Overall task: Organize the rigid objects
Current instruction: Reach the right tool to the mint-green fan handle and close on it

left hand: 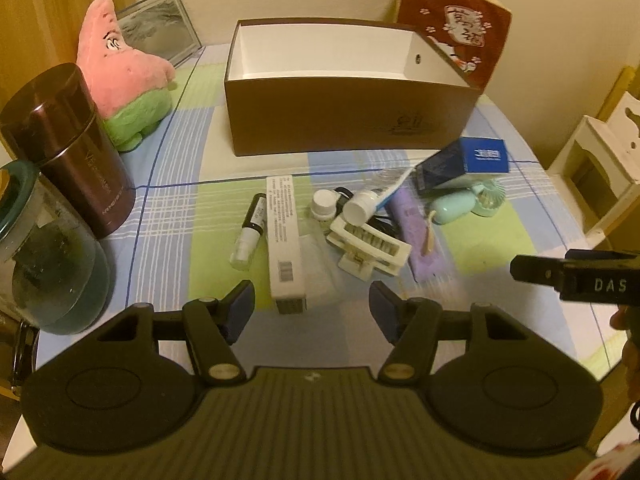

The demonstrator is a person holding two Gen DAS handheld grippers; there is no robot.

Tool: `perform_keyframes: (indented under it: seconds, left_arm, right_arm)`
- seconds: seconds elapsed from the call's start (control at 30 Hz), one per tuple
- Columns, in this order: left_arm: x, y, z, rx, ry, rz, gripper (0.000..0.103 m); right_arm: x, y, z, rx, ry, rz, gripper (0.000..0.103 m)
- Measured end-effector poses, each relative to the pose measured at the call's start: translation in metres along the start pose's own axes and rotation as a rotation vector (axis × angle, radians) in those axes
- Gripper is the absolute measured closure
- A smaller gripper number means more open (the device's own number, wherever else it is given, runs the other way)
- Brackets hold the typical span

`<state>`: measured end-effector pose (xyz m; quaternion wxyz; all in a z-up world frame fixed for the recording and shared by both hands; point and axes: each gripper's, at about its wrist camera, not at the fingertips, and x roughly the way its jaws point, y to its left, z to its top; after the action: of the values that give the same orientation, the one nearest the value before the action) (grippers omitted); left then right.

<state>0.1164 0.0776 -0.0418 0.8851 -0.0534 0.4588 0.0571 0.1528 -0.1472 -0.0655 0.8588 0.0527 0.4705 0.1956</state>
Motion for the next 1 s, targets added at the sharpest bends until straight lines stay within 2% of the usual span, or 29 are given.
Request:
perform_keyframes:
  seconds: [0.33,0.47,0.73,0.87,1.0]
  left_arm:
    - [0.046,0.001,0.028,-0.006,0.035,0.042,0.045]
    - [0.063,0.002,0.033,-0.016,0.064,0.061,0.051]
    - [0.081,0.01,0.038,-0.043,0.094,0.092,0.051]
    - [0.086,0.011,0.04,-0.053,0.102,0.106,0.053]
    - [0.089,0.01,0.042,-0.051,0.107,0.112,0.054]
  right_arm:
    - [0.048,-0.021,0.035,0.044,0.03,-0.019,0.015]
    - [0.069,-0.029,0.044,0.084,0.042,-0.034,0.023]
    - [0.104,-0.041,0.059,0.215,0.026,-0.047,0.026]
    - [0.119,-0.044,0.065,0.271,0.007,-0.077,0.03]
    - [0.134,-0.044,0.07,0.284,0.031,-0.124,0.035]
